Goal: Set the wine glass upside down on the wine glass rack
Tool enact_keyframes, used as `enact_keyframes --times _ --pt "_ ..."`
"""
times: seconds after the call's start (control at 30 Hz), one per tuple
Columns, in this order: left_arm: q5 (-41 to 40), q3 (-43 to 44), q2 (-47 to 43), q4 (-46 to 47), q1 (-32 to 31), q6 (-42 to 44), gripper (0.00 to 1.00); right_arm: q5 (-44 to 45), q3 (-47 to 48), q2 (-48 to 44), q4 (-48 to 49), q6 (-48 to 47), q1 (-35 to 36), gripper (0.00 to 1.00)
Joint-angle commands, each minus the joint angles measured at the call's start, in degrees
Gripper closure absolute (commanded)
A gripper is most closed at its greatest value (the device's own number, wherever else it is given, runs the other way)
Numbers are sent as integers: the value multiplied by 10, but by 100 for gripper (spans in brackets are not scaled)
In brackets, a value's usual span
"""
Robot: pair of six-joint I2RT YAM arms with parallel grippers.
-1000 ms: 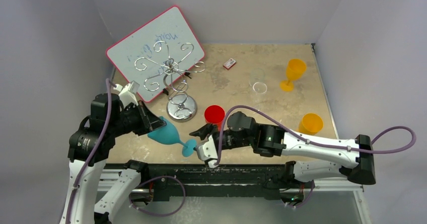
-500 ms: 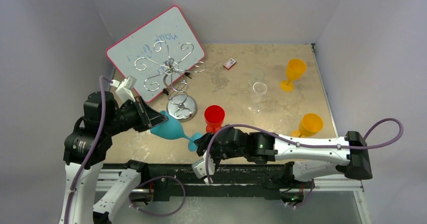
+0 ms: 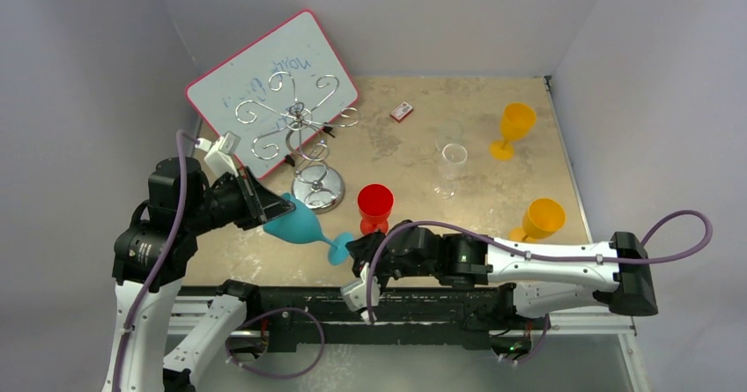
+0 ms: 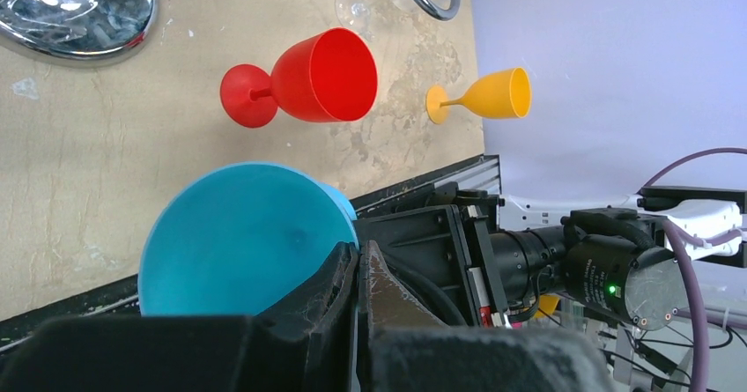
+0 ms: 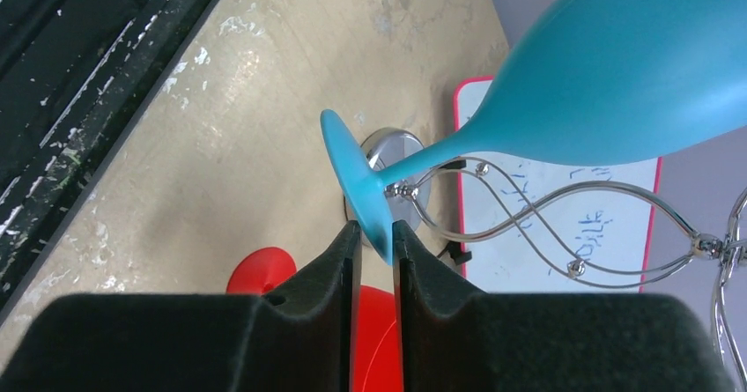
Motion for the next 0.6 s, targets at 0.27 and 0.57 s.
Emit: enact_keyframes --times 0.27,0.57 --pt "22 13 4 35 4 -20 100 30 -11 -8 41 -27 8 80" --pt "3 11 13 31 4 -25 100 17 -7 -5 27 -27 8 100"
